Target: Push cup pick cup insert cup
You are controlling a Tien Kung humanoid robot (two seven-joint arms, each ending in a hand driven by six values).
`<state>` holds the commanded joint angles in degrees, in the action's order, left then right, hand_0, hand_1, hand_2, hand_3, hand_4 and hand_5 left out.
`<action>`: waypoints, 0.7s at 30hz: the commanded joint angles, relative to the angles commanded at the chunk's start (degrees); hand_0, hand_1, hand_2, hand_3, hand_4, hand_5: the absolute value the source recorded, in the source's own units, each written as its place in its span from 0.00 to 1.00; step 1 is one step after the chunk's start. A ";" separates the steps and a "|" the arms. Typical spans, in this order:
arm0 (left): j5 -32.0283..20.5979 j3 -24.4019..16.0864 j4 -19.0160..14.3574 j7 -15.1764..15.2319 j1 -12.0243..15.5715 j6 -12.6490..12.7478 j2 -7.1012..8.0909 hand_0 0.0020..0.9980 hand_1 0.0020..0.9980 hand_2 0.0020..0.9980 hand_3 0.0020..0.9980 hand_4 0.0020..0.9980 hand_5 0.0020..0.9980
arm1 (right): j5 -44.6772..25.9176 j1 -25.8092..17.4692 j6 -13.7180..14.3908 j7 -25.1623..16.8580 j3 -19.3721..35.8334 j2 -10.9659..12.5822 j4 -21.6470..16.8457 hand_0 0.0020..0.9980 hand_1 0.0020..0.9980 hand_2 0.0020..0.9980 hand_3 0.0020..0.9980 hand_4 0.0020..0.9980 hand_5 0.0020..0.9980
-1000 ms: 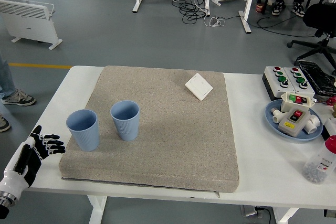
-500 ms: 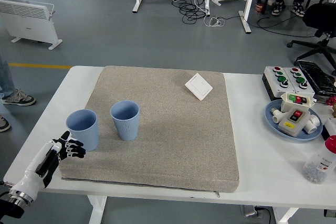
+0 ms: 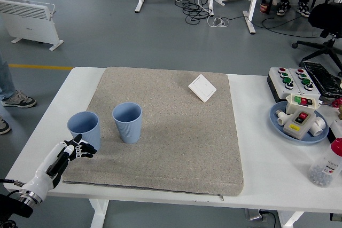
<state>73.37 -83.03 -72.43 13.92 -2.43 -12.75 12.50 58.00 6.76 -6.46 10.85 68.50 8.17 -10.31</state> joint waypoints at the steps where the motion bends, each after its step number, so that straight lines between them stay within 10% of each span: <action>1: -0.01 0.02 0.15 0.01 -0.12 0.01 -0.01 0.57 0.59 0.52 0.46 0.63 1.00 | 0.01 -0.01 0.00 0.01 0.00 0.00 0.00 0.79 0.71 0.72 0.59 0.16 0.50; 21: 0.83 2.80 5.97 1.86 -4.30 1.01 0.43 0.64 0.61 0.52 0.46 0.64 1.00 | -0.03 0.01 0.04 0.03 -0.19 -0.09 0.00 0.79 0.70 0.72 0.59 0.16 0.50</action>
<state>74.20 -80.23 -66.46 15.78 -6.74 -11.73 12.94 57.96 6.77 -6.41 10.88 68.32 8.08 -10.31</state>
